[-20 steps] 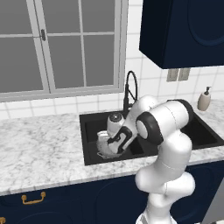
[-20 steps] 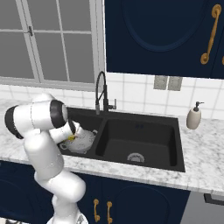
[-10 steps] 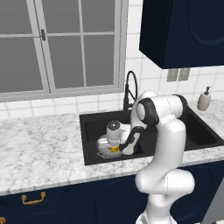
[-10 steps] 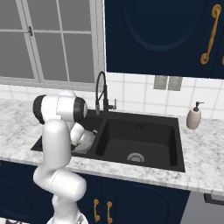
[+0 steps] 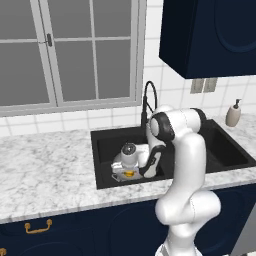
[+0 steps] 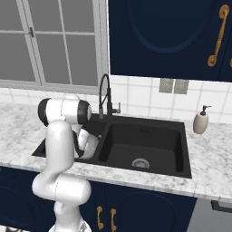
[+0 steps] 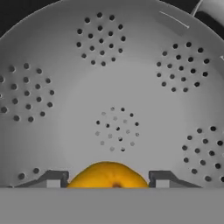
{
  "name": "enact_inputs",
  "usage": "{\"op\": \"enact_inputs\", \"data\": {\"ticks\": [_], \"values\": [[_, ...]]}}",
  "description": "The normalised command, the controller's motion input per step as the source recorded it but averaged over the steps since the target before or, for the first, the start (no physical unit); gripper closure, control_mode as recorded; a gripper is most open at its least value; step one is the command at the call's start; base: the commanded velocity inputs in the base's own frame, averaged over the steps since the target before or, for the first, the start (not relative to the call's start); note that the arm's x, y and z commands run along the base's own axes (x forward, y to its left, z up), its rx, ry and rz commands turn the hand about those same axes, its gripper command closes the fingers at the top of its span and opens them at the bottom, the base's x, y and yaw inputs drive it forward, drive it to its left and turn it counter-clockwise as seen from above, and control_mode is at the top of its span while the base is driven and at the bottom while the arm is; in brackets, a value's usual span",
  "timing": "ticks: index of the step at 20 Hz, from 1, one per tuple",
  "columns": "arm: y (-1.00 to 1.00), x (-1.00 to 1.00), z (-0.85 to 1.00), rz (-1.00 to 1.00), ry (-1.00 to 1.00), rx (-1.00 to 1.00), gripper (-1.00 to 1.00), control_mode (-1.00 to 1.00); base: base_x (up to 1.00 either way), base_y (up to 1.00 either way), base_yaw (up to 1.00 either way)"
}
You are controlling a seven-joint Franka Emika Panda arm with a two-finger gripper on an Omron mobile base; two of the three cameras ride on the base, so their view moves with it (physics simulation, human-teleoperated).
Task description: Put the colander in the sink, put the tangerine in the colander, and turn on the sink faucet and pour water over the colander.
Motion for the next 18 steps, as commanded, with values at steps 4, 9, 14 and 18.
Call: {"op": "enact_inputs", "data": {"ticks": [4, 9, 14, 18], "values": [[0.03, 0.14, 0.51, 0.00, 0.00, 0.00, -1.00, -1.00, 0.00, 0.00, 0.00], [0.00, 0.15, 0.90, 0.00, 0.00, 0.00, -1.00, -1.00, 0.00, 0.00, 0.00], [0.04, -0.10, 1.00, 0.00, -0.06, 0.00, -1.00, -1.00, 0.00, 0.00, 0.00], [0.01, -0.45, 1.00, 0.00, -0.17, 0.01, -1.00, -1.00, 0.00, 0.00, 0.00]]}}
